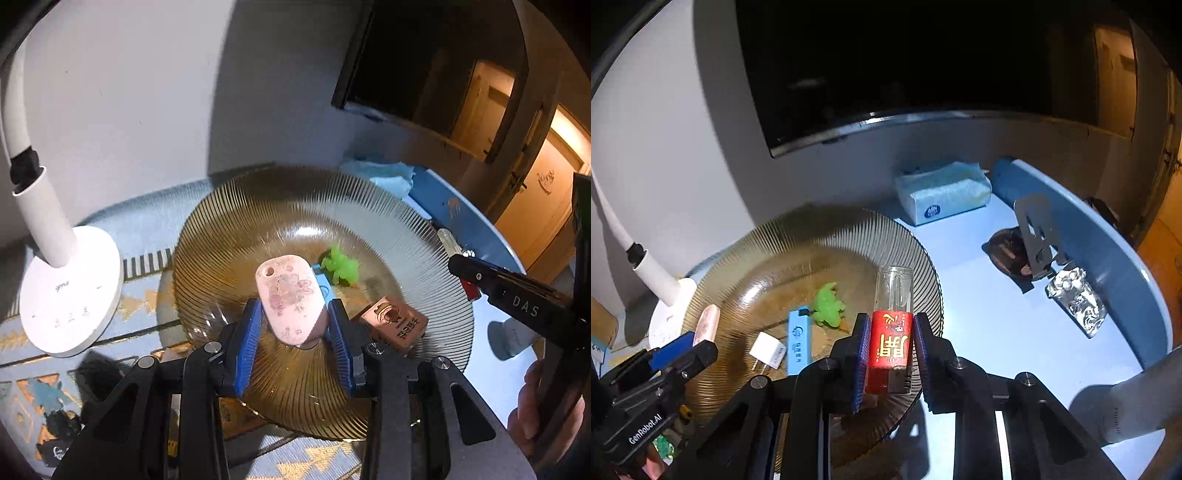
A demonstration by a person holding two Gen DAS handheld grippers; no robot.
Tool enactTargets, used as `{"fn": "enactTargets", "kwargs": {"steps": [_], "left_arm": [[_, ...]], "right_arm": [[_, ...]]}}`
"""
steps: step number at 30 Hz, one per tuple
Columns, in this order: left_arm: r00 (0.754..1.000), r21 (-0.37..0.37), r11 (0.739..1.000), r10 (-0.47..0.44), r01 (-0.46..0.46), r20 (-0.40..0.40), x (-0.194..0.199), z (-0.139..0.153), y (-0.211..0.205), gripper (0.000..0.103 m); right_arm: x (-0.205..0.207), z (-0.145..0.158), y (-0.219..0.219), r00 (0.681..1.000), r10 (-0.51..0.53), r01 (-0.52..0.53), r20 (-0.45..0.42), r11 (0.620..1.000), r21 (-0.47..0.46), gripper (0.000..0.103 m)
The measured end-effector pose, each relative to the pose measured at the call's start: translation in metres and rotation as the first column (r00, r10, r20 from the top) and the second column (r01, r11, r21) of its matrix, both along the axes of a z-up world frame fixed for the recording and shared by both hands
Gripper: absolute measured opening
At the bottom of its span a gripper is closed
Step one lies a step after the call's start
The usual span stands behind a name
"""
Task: Organize rigid objects
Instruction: 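Carry the eraser and red lighter over the amber bowl and open both tools, then move both open tools back toward the pile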
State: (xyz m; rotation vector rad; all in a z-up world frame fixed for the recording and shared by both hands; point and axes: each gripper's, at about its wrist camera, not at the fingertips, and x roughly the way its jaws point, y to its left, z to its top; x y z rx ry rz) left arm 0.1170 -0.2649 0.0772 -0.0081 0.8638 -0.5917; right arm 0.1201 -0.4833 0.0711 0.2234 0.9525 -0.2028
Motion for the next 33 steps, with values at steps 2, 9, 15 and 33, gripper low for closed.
{"fn": "enactTargets", "kwargs": {"steps": [2, 9, 15, 33], "left_arm": [[1.000, 0.003, 1.000, -0.004, 0.004, -0.014, 0.000, -0.004, -0.002, 0.034], [0.999, 0.011, 1.000, -0.018, 0.018, -0.044, 0.002, -0.001, -0.004, 0.056], [0.998, -0.138, 0.990, -0.029, 0.036, 0.055, -0.029, 0.053, 0.037, 0.069], [0.885, -0.198, 0.961, 0.256, -0.191, 0.388, -0.154, 0.157, 0.229, 0.100]], "right_arm": [[0.002, -0.004, 0.001, 1.000, 0.001, -0.001, -0.013, 1.000, -0.009, 0.023], [0.006, -0.012, -0.008, 0.999, -0.014, 0.015, -0.033, 0.999, 0.043, 0.032], [-0.019, 0.029, -0.007, 0.997, -0.019, 0.015, 0.076, 0.998, 0.060, 0.045], [-0.103, 0.119, 0.138, 0.905, 0.305, -0.332, 0.295, 0.942, 0.042, 0.058]]}}
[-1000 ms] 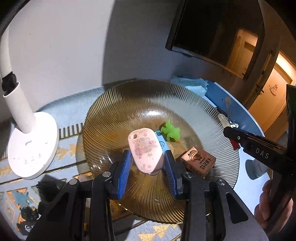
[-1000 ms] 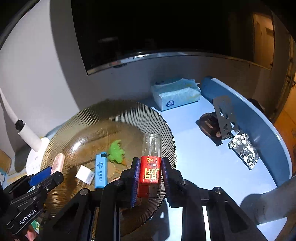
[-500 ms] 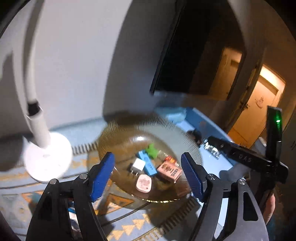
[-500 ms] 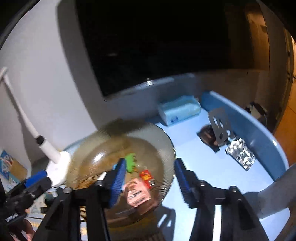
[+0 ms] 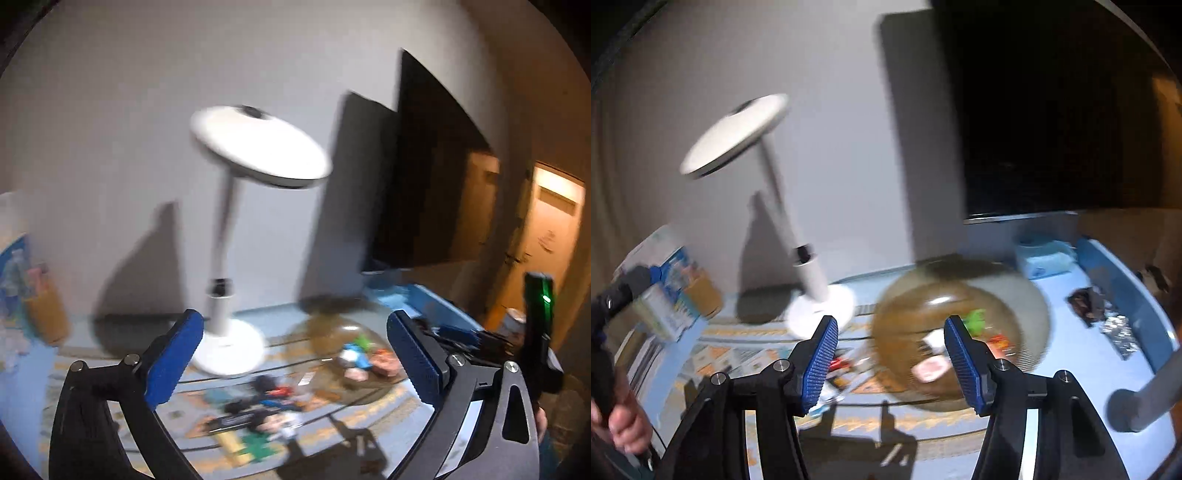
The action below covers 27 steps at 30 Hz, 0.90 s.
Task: Organize rigid objects
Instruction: 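Move both open tools back toward the pile, then grasp the cream lighter with the left tool while the right tool grasps the monkey figure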
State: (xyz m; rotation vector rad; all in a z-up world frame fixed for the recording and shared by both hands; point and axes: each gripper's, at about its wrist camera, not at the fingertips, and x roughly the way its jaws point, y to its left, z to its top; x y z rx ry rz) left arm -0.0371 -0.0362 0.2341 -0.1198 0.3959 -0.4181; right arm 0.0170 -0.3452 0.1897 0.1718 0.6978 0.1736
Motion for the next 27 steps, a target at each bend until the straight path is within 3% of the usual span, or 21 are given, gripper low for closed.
{"fn": "enactTargets", "kwargs": {"steps": [5, 11, 15, 18, 23, 25, 27], "left_arm": [[0.989, 0.056, 0.993, 0.112, -0.107, -0.101, -0.002, -0.062, 0.041, 0.100], [0.927, 0.129, 0.969, 0.239, -0.209, -0.289, 0.014, -0.155, 0.064, 0.100], [0.903, 0.168, 0.962, 0.261, -0.215, -0.340, 0.017, -0.187, 0.061, 0.100], [0.900, 0.185, 0.964, 0.248, -0.191, -0.359, 0.018, -0.197, 0.054, 0.099], [0.944, 0.201, 0.977, 0.133, -0.073, -0.302, 0.011, -0.184, 0.032, 0.099], [0.947, 0.228, 0.974, 0.066, 0.008, -0.315, 0.015, -0.180, 0.019, 0.099], [0.940, 0.257, 0.966, 0.058, 0.032, -0.337, 0.024, -0.182, 0.012, 0.099]], "right_arm": [[-0.019, -0.044, 0.046, 0.993, 0.115, -0.115, 0.003, 0.993, 0.030, 0.061], [-0.014, -0.124, 0.079, 0.979, 0.166, -0.161, -0.115, 0.986, 0.052, 0.061], [-0.008, -0.156, 0.081, 0.967, 0.171, -0.159, -0.187, 0.984, 0.079, 0.061], [-0.006, -0.160, 0.075, 0.965, 0.167, -0.148, -0.204, 0.983, 0.105, 0.061], [0.001, -0.164, 0.068, 0.955, 0.160, -0.127, -0.249, 0.981, 0.144, 0.061], [0.005, -0.164, 0.073, 0.940, 0.188, -0.152, -0.283, 0.978, 0.145, 0.061], [0.012, -0.163, 0.086, 0.917, 0.207, -0.188, -0.341, 0.978, 0.088, 0.061]]}}
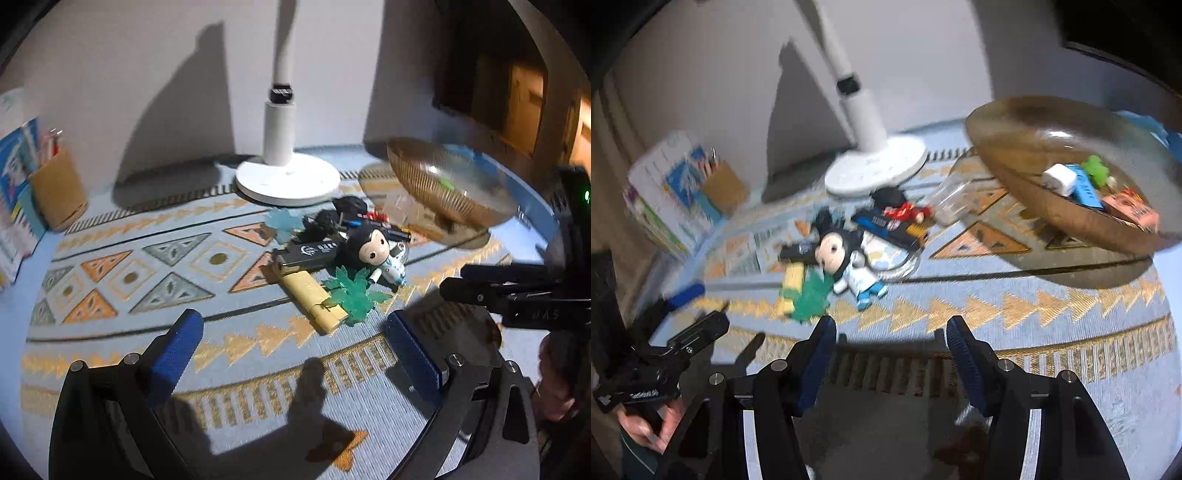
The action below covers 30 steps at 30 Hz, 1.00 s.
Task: Organize rigid objects
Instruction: 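Grasp the cream lighter with the left tool while the right tool grasps the monkey figure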
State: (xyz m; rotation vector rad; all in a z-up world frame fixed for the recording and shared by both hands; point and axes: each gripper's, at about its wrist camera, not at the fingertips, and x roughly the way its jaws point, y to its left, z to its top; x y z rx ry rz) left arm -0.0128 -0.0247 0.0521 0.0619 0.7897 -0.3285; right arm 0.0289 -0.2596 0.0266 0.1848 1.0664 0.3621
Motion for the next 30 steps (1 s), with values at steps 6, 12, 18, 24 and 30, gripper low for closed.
{"fn": "enactTargets", "kwargs": {"steps": [6, 12, 18, 24, 30], "left_arm": [[0.995, 0.069, 0.997, 0.041, -0.035, -0.092, 0.022, -0.023, -0.012, 0.094], [0.985, 0.113, 0.992, 0.068, -0.051, -0.156, 0.035, -0.037, -0.021, 0.089], [0.987, 0.117, 0.992, 0.066, -0.048, -0.147, 0.033, -0.036, -0.024, 0.089], [0.988, 0.107, 0.993, 0.068, -0.053, -0.137, 0.036, -0.035, -0.023, 0.089], [0.985, 0.101, 0.990, 0.112, -0.099, -0.135, 0.033, -0.033, 0.002, 0.087]], "right_arm": [[0.027, 0.002, 0.019, 0.995, 0.067, -0.073, -0.071, 0.993, -0.089, 0.053], [0.042, -0.004, 0.034, 0.994, 0.106, -0.110, -0.041, 0.987, -0.118, 0.048], [0.051, -0.022, 0.043, 0.992, 0.105, -0.113, -0.070, 0.986, -0.125, 0.048], [0.051, -0.027, 0.055, 0.992, 0.107, -0.115, -0.061, 0.981, -0.155, 0.048], [0.045, -0.025, 0.051, 0.992, 0.114, -0.120, -0.052, 0.981, -0.150, 0.029]]}}
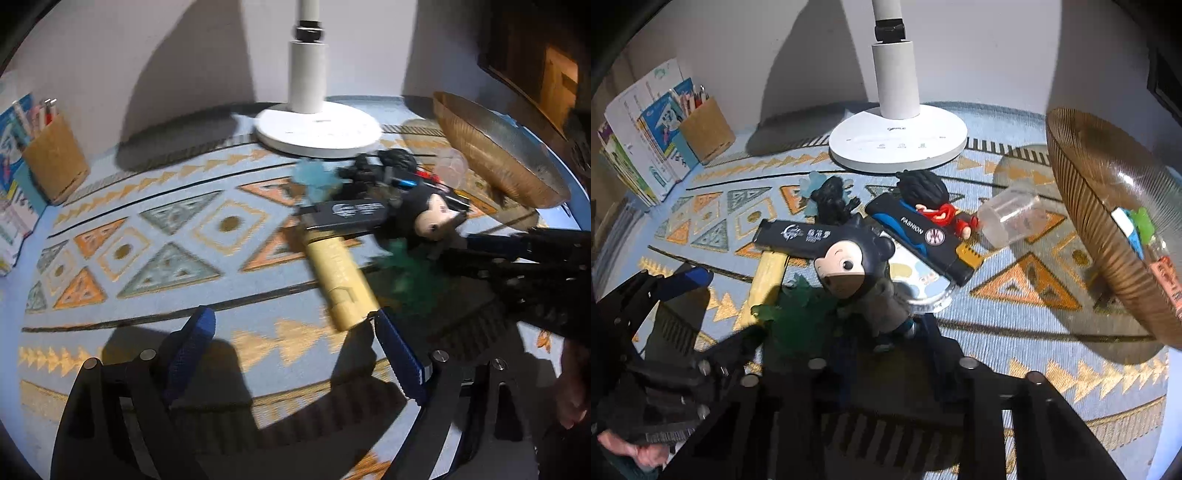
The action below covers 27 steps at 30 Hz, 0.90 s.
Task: Organize rigid objects
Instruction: 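Grasp the cream lighter with the left tool while the right tool grasps the monkey figure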
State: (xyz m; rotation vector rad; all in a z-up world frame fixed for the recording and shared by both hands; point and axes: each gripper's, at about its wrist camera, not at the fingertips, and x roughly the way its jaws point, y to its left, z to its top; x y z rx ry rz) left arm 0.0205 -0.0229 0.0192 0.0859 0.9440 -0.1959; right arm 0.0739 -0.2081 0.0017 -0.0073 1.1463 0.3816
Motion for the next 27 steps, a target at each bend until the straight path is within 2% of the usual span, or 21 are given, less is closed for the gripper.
{"fn": "enactTargets", "kwargs": {"steps": [3, 5, 9, 13, 14, 15, 16, 18, 20, 22, 24, 27], "left_arm": [[0.997, 0.030, 0.996, 0.079, -0.079, 0.006, 0.000, 0.000, 0.026, 0.087], [0.996, 0.036, 0.996, 0.087, -0.087, 0.001, 0.001, 0.000, 0.035, 0.087], [0.999, -0.072, 0.997, 0.029, -0.031, -0.030, 0.004, 0.003, 0.028, 0.087], [0.999, -0.051, 0.998, -0.039, 0.038, -0.024, 0.008, 0.001, -0.003, 0.086], [0.998, -0.034, 0.998, -0.052, 0.051, -0.025, 0.009, -0.002, -0.010, 0.082], [0.998, -0.015, 0.998, -0.063, 0.062, -0.030, 0.011, -0.005, -0.017, 0.070], [0.997, -0.013, 0.998, -0.069, 0.068, -0.042, 0.013, -0.008, -0.020, 0.069], [0.997, -0.001, 0.997, -0.078, 0.078, -0.018, 0.015, -0.006, -0.026, 0.058], [0.996, -0.008, 0.996, -0.088, 0.088, -0.015, 0.017, -0.005, -0.028, 0.051], [0.996, -0.016, 0.996, -0.092, 0.091, -0.016, 0.021, -0.005, -0.029, 0.046], [0.995, -0.010, 0.995, -0.096, 0.096, -0.010, 0.023, -0.004, -0.028, 0.030], [0.995, -0.038, 0.994, -0.098, 0.098, -0.007, 0.021, -0.004, -0.019, 0.023]], "right_arm": [[-0.005, 0.002, -0.008, 1.000, -0.012, 0.012, -0.003, 1.000, 0.015, 0.029], [-0.010, 0.005, -0.014, 1.000, -0.019, 0.019, -0.001, 1.000, 0.024, 0.029], [-0.018, 0.007, -0.018, 1.000, -0.012, 0.012, 0.024, 1.000, 0.004, 0.029], [-0.015, 0.005, -0.017, 1.000, -0.007, 0.007, 0.006, 1.000, 0.022, 0.031], [-0.015, 0.005, -0.017, 1.000, -0.008, 0.008, 0.006, 1.000, 0.020, 0.031], [-0.015, 0.004, -0.017, 1.000, -0.007, 0.007, 0.007, 1.000, 0.018, 0.032], [-0.014, 0.004, -0.018, 1.000, -0.006, 0.006, 0.009, 1.000, 0.017, 0.034], [-0.012, 0.003, -0.018, 1.000, -0.011, 0.011, 0.008, 1.000, 0.009, 0.042], [-0.010, 0.003, -0.018, 1.000, -0.015, 0.015, 0.011, 1.000, 0.004, 0.050], [-0.006, 0.003, -0.014, 1.000, -0.006, 0.006, 0.012, 1.000, 0.014, 0.051], [0.000, 0.002, -0.007, 1.000, 0.011, -0.011, 0.006, 1.000, 0.019, 0.051], [0.003, 0.000, 0.008, 0.999, 0.040, -0.040, -0.002, 0.999, 0.028, 0.051]]}}
